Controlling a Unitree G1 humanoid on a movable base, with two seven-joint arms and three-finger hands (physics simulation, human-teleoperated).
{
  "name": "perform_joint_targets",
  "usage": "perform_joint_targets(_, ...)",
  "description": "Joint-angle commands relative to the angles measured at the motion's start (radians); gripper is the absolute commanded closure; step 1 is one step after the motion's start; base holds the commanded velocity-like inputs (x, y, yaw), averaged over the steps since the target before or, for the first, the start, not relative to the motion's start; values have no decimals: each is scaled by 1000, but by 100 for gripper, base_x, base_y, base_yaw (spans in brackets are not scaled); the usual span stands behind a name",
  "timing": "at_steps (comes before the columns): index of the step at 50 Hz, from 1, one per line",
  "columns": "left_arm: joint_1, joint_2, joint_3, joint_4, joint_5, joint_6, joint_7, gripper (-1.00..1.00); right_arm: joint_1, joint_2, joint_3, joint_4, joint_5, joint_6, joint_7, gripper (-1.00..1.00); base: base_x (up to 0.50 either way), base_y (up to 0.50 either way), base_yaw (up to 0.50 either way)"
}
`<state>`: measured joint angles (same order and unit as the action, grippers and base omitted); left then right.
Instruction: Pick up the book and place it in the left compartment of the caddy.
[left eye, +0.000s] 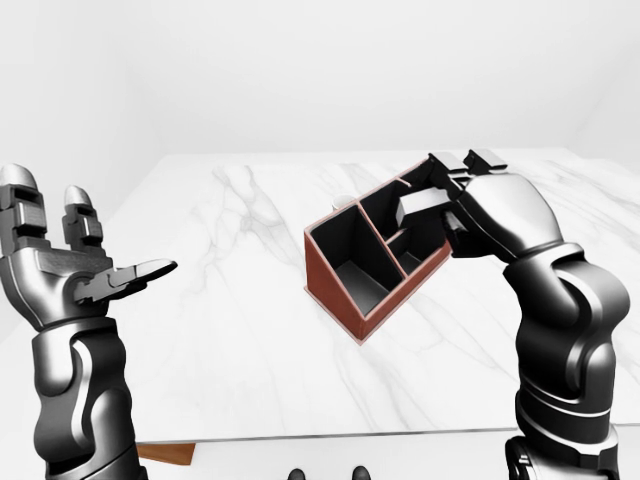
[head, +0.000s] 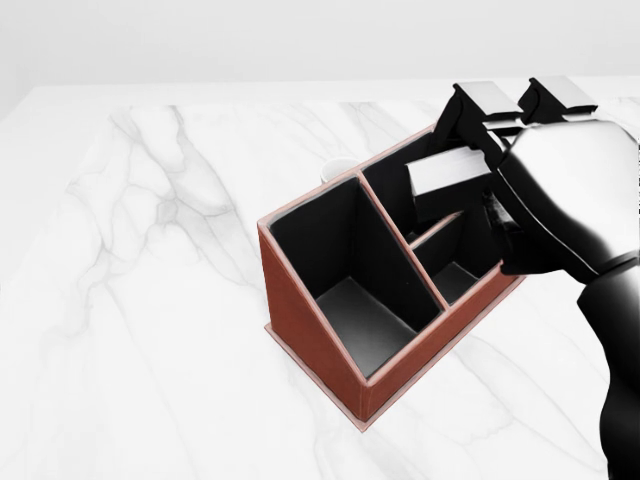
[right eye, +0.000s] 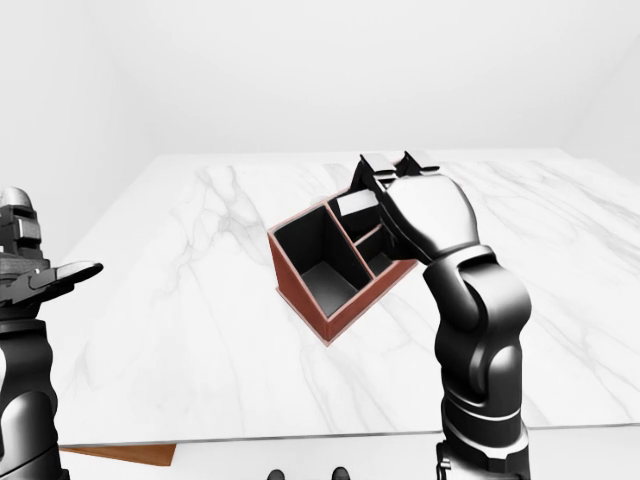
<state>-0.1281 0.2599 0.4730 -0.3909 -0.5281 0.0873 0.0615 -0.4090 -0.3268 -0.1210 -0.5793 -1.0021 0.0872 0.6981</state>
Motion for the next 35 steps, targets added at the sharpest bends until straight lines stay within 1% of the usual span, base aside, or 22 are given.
perform_joint_targets(1, 0, 2, 3, -1, -4, 0, 1, -100, -23, -11, -3, -1, 116, 0, 0, 100, 0, 0, 0)
perform_joint_targets(17, -2, 3, 2, 0, -4, 0, 3, -100, -32, -47, 7, 30, 244, 0, 0, 100, 0, 0, 0)
perform_joint_targets(23, -2, 2, 0, 2, -2, 0, 1, -100, -29, -33, 2, 65, 328, 0, 0, 100, 0, 0, 0)
perform_joint_targets(35, -2, 3, 3, 4, -3, 0, 1, -100, -37, -39, 9, 116, 425, 0, 0, 100, 0, 0, 0)
